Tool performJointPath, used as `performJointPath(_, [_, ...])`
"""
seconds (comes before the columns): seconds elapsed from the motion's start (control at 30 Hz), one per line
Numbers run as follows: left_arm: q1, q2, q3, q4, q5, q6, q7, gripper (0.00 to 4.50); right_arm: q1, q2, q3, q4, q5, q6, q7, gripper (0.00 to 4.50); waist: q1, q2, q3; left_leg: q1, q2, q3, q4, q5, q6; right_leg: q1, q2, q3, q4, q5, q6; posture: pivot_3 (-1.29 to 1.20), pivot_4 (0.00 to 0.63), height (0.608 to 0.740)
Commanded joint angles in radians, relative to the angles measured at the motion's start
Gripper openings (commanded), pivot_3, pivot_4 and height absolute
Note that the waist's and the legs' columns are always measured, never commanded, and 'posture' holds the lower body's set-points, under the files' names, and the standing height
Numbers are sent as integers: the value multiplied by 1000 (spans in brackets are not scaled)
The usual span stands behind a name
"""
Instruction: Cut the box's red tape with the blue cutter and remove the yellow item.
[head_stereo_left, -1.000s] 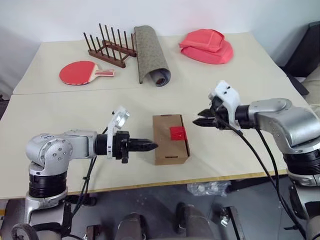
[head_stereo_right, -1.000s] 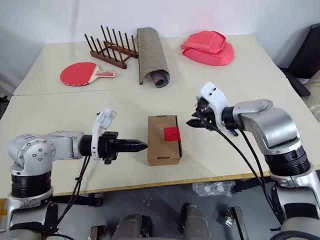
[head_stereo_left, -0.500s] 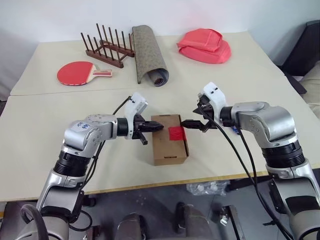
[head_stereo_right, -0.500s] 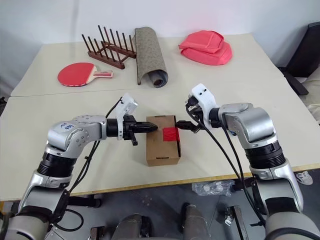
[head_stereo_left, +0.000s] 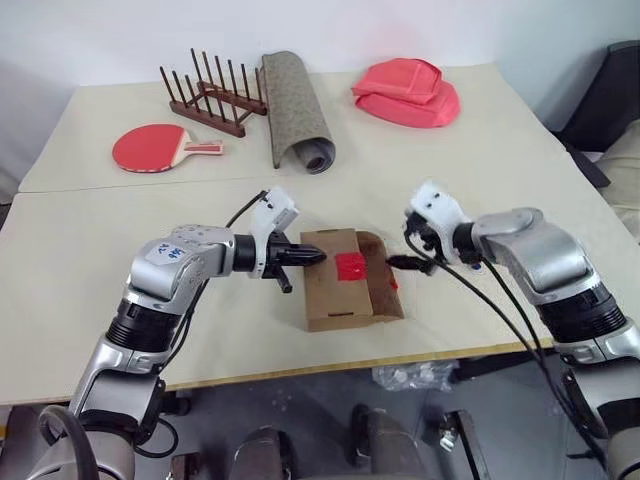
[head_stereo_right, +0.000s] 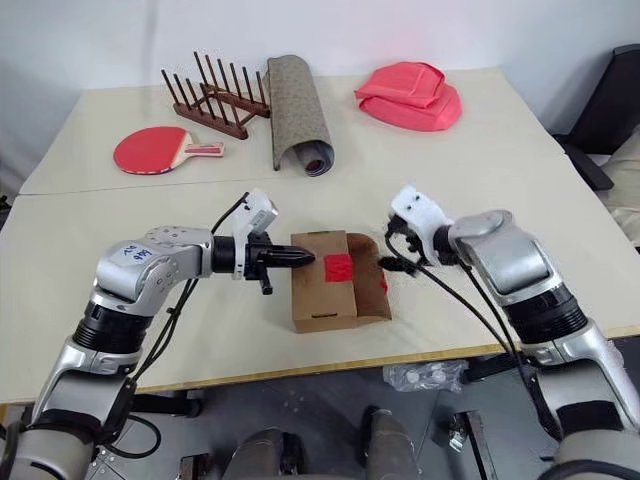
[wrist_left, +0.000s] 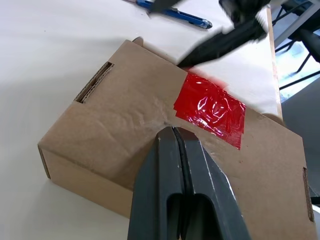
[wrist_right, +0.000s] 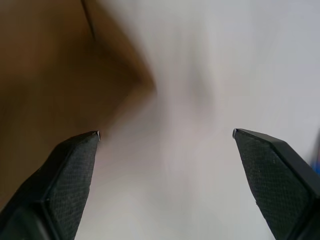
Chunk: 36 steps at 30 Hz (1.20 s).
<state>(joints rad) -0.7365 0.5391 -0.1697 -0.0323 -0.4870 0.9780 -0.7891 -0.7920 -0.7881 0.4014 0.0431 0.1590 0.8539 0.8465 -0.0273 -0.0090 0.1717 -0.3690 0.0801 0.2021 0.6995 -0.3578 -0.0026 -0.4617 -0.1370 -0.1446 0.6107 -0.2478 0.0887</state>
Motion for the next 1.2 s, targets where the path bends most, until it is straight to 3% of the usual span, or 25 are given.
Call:
performJointPath(0.03, [26, 6, -16, -10, 14, 39, 10, 0, 4, -45, 49, 3, -95, -101, 43, 4455, -1, 0, 0, 1, 0, 0, 0, 0, 0, 0, 0, 0, 0, 0, 0, 0, 150, 740])
performJointPath(0.2, [37, 2, -8, -25, 13, 50, 26, 0, 34, -78, 30, 30, -153, -163, 66, 4455, 4, -1, -1, 2, 0, 0, 1, 0, 0, 2, 0, 1, 1, 0, 0, 0, 150, 740])
performJointPath(0.3, [46, 2, 1, -36, 10, 57, 33, 0, 19, -65, -103, 3, -61, -7, 69, 4455, 8, -1, -1, 1, 0, 0, 3, 0, 0, 2, -1, 1, 1, 0, 0, 0, 150, 740])
performJointPath(0.43, [61, 1, 5, -53, 8, 64, 35, 0, -59, 14, -295, 47, 78, 353, 33, 4455, 3, -1, -1, 1, 0, 0, 3, 0, 1, 1, 0, 1, 2, 0, 0, 0, 150, 740])
performJointPath(0.67, [58, -19, 6, -56, 4, 77, 35, 0, -133, 160, -389, 147, 227, 597, 30, 4455, -1, 0, -1, 1, 1, 0, 2, 0, 1, 1, 0, 1, 2, 0, 0, 0, 150, 740])
performJointPath(1.17, [46, 1, -14, -58, 13, 78, 3, 0, -308, 326, -277, 654, 200, 385, 97, 4455, -10, 0, -1, 3, 1, 1, 2, 1, 0, 1, 1, 2, 4, 0, 0, 0, 150, 740])
performJointPath(1.2, [47, 2, -14, -60, 14, 78, 4, 0, -315, 331, -272, 663, 199, 383, 103, 4286, -11, 0, -1, 3, 1, 1, 2, 1, 0, 1, 1, 3, 4, 0, 0, 0, 150, 740])
